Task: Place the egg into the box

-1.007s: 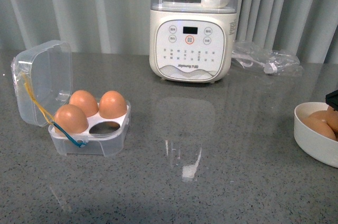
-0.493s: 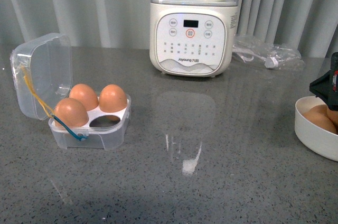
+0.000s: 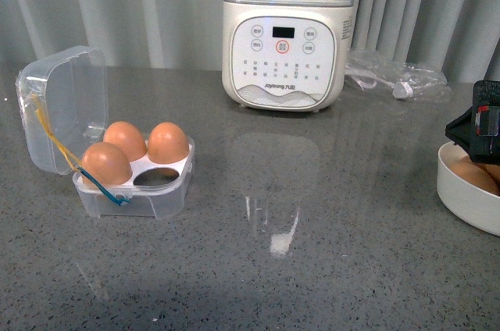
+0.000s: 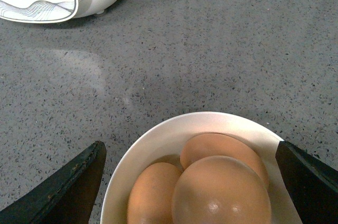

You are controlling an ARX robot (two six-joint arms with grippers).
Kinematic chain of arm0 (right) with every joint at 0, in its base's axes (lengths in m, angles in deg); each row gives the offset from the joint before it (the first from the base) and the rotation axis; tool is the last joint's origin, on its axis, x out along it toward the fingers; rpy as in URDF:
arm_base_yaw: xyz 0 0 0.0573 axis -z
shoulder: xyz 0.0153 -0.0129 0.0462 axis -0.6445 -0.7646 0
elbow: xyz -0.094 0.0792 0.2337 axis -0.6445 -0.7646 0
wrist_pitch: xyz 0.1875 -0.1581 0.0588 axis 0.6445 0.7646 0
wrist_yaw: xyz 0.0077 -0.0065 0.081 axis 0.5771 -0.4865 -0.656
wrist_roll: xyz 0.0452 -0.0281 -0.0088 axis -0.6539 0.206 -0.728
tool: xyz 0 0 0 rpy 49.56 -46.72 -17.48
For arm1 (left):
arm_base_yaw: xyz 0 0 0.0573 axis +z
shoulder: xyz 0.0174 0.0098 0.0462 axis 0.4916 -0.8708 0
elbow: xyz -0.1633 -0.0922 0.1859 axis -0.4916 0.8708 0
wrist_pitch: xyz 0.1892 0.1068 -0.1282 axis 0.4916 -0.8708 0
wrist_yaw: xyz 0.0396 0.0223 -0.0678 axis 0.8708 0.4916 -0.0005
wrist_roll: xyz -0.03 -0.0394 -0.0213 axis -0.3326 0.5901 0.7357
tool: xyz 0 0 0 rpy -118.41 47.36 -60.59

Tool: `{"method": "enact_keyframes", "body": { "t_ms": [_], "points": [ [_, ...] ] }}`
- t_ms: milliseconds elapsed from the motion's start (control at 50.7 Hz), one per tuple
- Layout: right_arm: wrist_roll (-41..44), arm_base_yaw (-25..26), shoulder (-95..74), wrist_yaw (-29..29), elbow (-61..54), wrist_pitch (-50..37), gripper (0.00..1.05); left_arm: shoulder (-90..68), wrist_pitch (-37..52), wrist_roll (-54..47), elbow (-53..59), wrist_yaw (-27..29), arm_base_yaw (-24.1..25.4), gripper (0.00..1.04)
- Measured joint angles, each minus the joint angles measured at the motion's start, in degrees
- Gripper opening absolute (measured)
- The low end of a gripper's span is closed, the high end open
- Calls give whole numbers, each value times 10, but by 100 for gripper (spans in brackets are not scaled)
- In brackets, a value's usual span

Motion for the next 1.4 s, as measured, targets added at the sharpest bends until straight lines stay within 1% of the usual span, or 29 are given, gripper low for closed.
{"method": "enact_keyframes", "body": {
  "t_ms": [158, 237, 257, 336, 513, 553, 592, 888, 1105, 1204, 1401],
  "points": [
    [-1, 0, -4, 0, 0, -5, 97, 0, 0, 0, 0, 0, 0, 98],
    [-3, 0, -4, -2, 0, -9, 83, 0, 0, 0, 0, 0, 0, 98],
    [-3, 0, -4, -3, 0, -9, 78, 0, 0, 0, 0, 0, 0, 98],
    [-3, 1, -4, -3, 0, -10, 69, 0, 0, 0, 0, 0, 0, 98],
    [-8, 5, -4, -7, 0, -10, 44, 0, 0, 0, 0, 0, 0, 98],
    [-9, 5, -3, -8, 0, -10, 40, 0, 0, 0, 0, 0, 0, 98],
    [-10, 5, -2, -8, 0, -10, 39, 0, 0, 0, 0, 0, 0, 98],
    [-14, 0, 27, -18, 0, -2, 38, 0, 0, 0, 0, 0, 0, 98],
    [-42, -20, 61, -40, 32, 29, 38, 0, 0, 0, 0, 0, 0, 98],
    [-78, -45, 65, -56, 64, 44, 38, 0, 0, 0, 0, 0, 0, 98],
    [-147, -130, 24, -73, 134, 57, 38, 0, 0, 0, 0, 0, 0, 98]
  ]
}}
